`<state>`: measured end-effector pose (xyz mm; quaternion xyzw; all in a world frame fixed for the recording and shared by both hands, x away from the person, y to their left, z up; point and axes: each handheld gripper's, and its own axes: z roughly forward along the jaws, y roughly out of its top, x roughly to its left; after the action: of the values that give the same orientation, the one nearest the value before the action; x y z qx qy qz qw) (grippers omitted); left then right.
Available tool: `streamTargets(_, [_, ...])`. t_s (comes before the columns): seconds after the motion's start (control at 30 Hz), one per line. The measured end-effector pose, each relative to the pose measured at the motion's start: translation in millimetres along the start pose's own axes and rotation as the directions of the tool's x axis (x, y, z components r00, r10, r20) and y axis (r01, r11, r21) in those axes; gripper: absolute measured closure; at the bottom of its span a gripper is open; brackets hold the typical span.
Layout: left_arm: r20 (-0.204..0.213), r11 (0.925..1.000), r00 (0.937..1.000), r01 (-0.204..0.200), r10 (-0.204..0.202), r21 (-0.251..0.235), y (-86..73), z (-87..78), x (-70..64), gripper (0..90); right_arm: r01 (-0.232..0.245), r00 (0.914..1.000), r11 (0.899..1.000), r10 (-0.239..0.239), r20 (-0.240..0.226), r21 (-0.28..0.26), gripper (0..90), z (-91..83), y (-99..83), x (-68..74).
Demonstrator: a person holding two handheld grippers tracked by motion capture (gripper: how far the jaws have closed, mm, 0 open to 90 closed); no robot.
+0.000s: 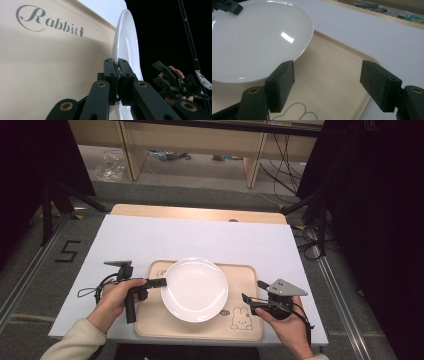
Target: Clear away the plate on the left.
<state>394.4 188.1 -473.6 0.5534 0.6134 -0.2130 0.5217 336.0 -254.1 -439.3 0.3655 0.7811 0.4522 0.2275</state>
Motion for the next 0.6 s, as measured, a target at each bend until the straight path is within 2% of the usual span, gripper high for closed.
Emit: streamTargets(0.6, [-0.005, 0.9998, 1.0, -0.003, 0.003, 0.018, -1.9, 7.8, -1.7, 86.5, 0.0, 1.0, 1.0, 0.0, 0.0, -0.002, 28.4, -0.2, 0.0, 0.0])
